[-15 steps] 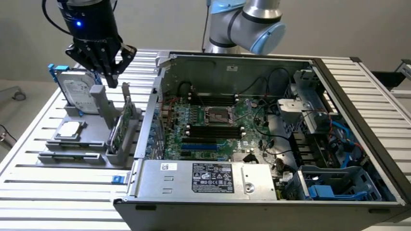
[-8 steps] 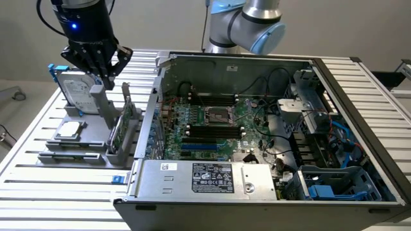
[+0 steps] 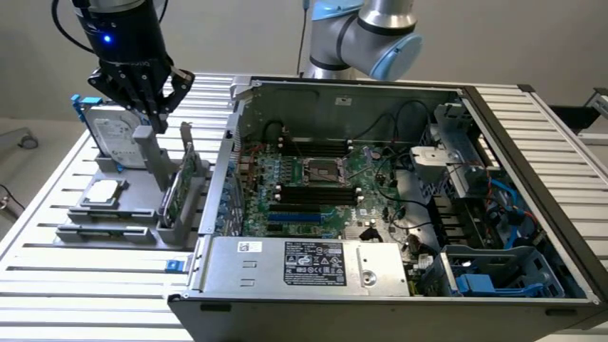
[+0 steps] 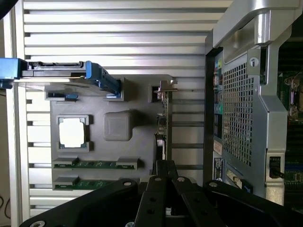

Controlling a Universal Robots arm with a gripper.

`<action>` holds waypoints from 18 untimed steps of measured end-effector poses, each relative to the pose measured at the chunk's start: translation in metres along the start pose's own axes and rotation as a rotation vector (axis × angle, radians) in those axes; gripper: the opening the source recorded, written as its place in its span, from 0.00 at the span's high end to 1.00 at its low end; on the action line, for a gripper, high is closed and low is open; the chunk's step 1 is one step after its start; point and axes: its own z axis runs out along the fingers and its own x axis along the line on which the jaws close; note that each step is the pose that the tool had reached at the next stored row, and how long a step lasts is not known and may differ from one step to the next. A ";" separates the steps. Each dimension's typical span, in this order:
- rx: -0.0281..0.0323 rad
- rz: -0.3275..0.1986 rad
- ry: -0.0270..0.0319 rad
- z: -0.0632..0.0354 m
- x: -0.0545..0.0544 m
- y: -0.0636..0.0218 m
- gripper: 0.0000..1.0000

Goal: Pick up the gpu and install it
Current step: 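Pick up the gpu and move the gpu toward the slot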

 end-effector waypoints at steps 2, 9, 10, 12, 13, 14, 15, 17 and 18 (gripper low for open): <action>0.0000 0.000 0.0000 0.0000 0.000 0.0000 0.89; 0.0000 0.000 0.0006 0.0000 0.000 0.0000 0.88; 0.0001 0.000 0.0006 0.0000 0.000 0.0000 0.76; 0.0000 0.000 0.0005 0.0004 0.000 0.0000 0.70; -0.0001 0.000 0.0004 0.0013 0.000 -0.0002 0.70; -0.0001 0.000 0.0005 0.0023 0.000 -0.0010 0.64; 0.0000 0.000 0.0005 0.0040 0.000 -0.0016 0.64; -0.0001 0.000 0.0004 0.0075 0.001 -0.0030 0.58; 0.0000 0.000 0.0005 0.0093 0.001 -0.0038 0.58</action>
